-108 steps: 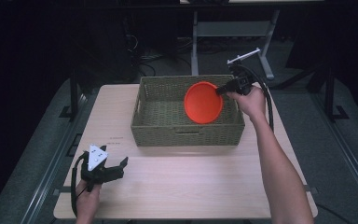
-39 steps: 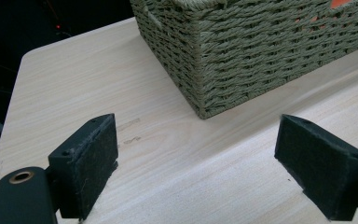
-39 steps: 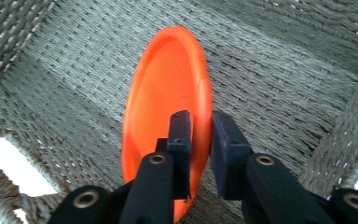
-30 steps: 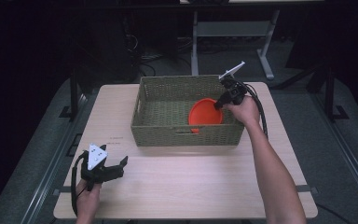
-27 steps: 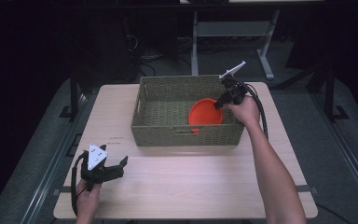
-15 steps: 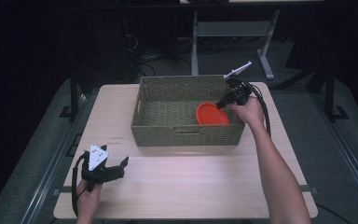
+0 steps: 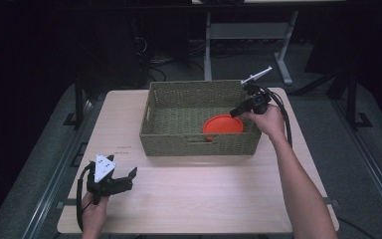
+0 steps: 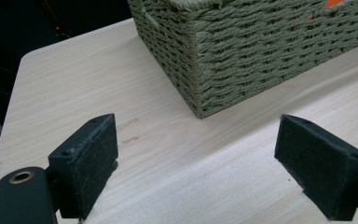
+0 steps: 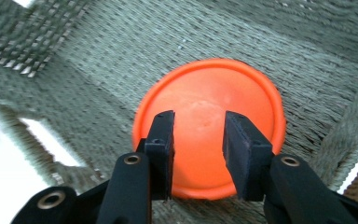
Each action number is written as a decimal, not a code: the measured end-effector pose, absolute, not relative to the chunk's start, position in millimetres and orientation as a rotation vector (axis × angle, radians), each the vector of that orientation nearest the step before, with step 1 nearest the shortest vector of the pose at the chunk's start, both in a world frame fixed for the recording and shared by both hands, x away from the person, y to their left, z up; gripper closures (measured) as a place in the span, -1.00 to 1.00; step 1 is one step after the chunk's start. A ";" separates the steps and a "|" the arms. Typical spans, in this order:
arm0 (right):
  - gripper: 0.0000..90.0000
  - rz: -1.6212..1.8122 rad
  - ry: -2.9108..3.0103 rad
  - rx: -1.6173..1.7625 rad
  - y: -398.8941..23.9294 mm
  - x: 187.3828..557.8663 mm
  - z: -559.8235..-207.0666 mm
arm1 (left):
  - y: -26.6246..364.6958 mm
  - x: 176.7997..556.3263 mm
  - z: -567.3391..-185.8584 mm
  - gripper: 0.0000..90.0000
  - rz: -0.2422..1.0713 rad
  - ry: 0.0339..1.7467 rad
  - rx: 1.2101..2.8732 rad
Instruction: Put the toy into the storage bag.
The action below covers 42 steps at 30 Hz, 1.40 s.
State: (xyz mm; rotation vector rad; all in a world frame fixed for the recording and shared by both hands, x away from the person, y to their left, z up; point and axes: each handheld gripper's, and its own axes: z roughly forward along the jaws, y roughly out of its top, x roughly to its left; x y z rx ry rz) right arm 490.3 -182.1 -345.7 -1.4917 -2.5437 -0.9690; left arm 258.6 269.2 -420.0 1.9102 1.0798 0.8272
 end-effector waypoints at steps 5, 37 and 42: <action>0.29 -1.035 -2.535 -1.454 -185.1 480.9 -335.3 | 268.2 258.3 -420.0 -0.72 0.825 1.077 1.911; -0.31 -1.217 -2.442 -1.348 -213.4 432.2 -323.5 | 267.3 258.1 -419.9 -0.72 0.827 1.078 1.915; -0.34 -1.221 -2.440 -1.334 -216.6 424.1 -321.7 | 267.0 258.1 -420.0 -0.72 0.833 1.072 1.913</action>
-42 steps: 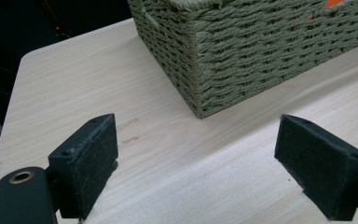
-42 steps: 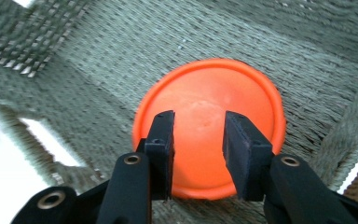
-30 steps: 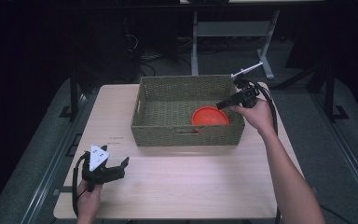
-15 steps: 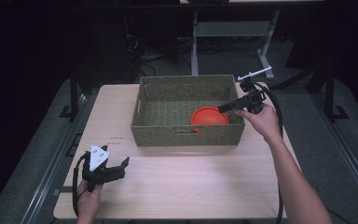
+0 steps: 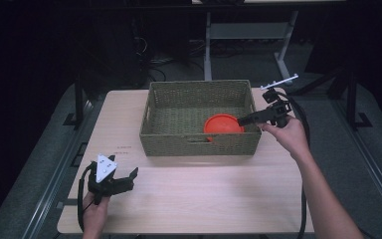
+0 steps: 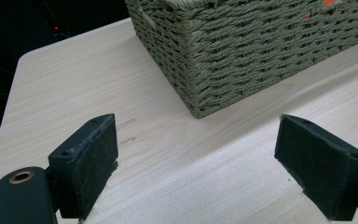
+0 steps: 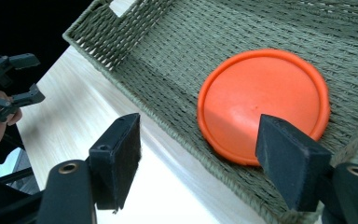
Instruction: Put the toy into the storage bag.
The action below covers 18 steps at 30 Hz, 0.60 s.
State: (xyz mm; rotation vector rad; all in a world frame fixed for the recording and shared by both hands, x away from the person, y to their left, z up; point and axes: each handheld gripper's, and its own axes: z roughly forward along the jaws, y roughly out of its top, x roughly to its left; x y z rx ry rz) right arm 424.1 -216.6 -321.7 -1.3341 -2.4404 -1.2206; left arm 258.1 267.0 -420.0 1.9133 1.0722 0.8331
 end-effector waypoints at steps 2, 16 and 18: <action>-0.34 -1.230 -2.435 -1.321 -218.0 420.6 -321.3 | 267.1 258.1 -420.0 -0.72 0.831 1.074 1.914; -0.37 -1.291 -2.432 -1.267 -227.1 389.9 -322.2 | 267.2 258.1 -420.4 -0.72 0.832 1.077 1.911; -0.38 -1.284 -2.435 -1.264 -229.4 386.1 -323.7 | 267.0 258.1 -420.4 -0.72 0.833 1.076 1.913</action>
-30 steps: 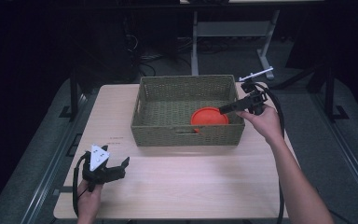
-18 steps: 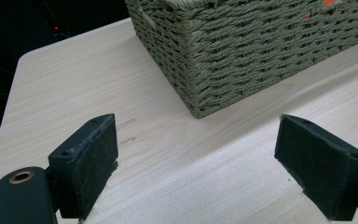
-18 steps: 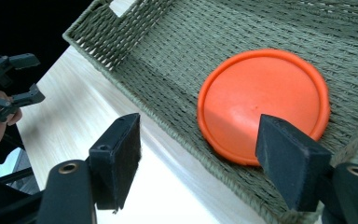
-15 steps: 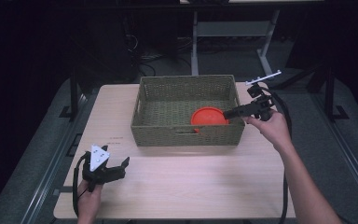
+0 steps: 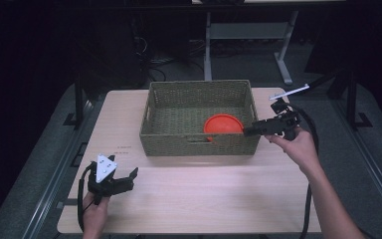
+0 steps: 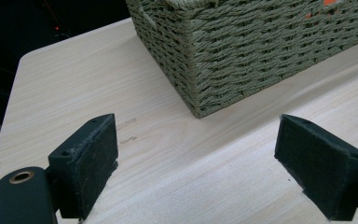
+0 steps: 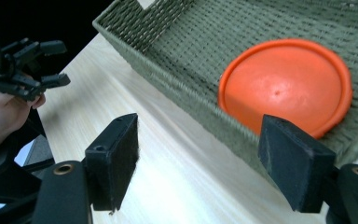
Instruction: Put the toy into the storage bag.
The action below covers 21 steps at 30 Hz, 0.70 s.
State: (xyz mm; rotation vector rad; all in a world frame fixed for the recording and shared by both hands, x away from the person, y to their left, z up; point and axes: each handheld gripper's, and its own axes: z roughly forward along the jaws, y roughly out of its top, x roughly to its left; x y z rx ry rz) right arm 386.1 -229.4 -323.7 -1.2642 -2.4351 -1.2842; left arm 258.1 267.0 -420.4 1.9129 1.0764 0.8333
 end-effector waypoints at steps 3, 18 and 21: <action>-0.38 -1.293 -2.428 -1.263 -234.5 378.3 -326.2 | 266.8 257.8 -420.3 -0.72 0.837 1.074 1.914; -0.41 -1.352 -2.404 -1.293 -261.2 338.9 -353.7 | 266.6 257.3 -420.7 -0.72 0.836 1.072 1.911; -0.41 -1.360 -2.373 -1.312 -266.9 333.0 -363.2 | 265.8 256.9 -420.7 -0.72 0.836 1.071 1.906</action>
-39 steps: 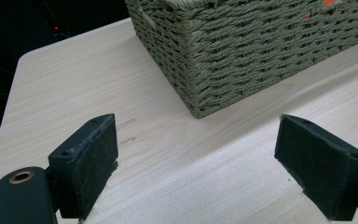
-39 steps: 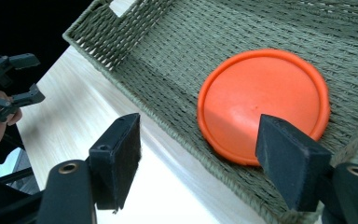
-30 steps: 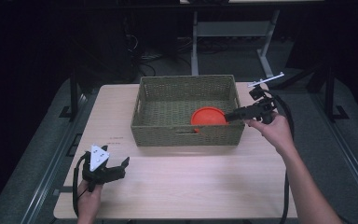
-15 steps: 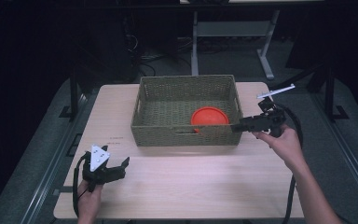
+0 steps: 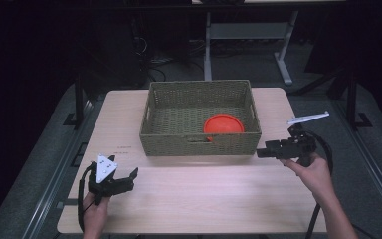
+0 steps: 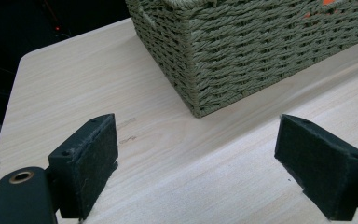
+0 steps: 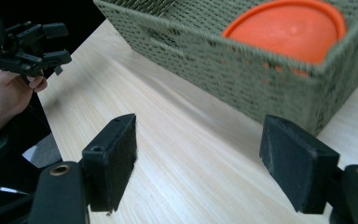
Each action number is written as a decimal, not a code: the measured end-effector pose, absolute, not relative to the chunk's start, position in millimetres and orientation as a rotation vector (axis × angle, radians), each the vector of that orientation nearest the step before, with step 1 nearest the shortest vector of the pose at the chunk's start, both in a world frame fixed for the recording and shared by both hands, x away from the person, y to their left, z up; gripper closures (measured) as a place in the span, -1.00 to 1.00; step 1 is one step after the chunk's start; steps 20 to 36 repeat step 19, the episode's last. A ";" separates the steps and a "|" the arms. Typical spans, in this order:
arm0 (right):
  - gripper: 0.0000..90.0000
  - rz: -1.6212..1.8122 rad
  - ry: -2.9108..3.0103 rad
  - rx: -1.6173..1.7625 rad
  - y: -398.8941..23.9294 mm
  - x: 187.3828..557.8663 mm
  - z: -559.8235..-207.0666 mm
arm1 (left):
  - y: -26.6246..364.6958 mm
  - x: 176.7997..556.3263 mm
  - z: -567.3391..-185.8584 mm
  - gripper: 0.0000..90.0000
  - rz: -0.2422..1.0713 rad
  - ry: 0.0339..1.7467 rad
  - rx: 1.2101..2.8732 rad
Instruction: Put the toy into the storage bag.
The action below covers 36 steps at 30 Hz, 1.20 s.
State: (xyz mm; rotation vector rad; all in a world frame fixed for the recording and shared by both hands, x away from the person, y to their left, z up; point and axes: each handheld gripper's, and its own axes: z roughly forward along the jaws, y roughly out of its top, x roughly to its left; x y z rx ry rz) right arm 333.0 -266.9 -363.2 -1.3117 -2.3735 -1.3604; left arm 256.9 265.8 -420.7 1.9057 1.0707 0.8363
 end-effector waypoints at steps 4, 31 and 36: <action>-0.41 -1.372 -2.356 -1.308 -272.3 324.9 -375.0 | 266.5 257.1 -420.8 -0.72 0.837 1.071 1.908; -0.43 -1.442 -2.405 -1.306 -276.2 280.3 -414.8 | 265.6 257.8 -420.6 -0.72 0.835 1.066 1.922; -0.43 -1.442 -2.405 -1.306 -276.2 280.3 -414.8 | 265.6 257.8 -420.6 -0.72 0.835 1.066 1.922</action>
